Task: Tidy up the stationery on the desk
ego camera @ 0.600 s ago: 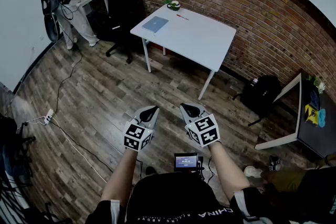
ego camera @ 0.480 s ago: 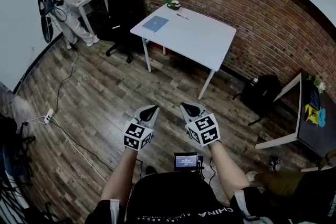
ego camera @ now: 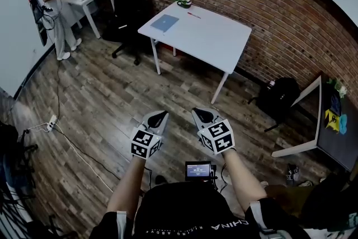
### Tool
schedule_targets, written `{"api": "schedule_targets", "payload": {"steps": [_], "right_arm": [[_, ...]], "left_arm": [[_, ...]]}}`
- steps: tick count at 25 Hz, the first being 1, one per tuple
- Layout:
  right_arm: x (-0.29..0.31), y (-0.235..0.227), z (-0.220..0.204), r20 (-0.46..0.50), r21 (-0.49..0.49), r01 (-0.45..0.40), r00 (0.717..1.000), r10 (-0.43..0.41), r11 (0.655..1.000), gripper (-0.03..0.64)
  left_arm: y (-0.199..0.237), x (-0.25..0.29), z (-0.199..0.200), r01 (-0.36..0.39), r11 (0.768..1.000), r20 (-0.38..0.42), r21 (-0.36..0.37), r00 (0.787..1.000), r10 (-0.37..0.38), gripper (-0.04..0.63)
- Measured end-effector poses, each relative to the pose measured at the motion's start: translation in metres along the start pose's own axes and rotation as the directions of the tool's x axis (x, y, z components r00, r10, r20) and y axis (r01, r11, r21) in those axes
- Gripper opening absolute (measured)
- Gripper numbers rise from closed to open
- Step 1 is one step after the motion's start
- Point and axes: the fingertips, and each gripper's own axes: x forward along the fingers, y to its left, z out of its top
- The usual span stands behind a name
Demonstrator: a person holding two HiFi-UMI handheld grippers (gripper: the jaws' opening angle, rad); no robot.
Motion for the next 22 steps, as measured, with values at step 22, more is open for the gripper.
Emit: {"api": "schedule_targets", "payload": {"steps": [22], "right_arm": [[-0.005, -0.039, -0.015, -0.007, 0.026, -0.014, 1.000, 0.015, 1.000, 0.008]], "left_arm": [[-0.013, 0.036, 0.003, -0.013, 1.000, -0.015, -0.009, 1.000, 0.013, 0.005]]}}
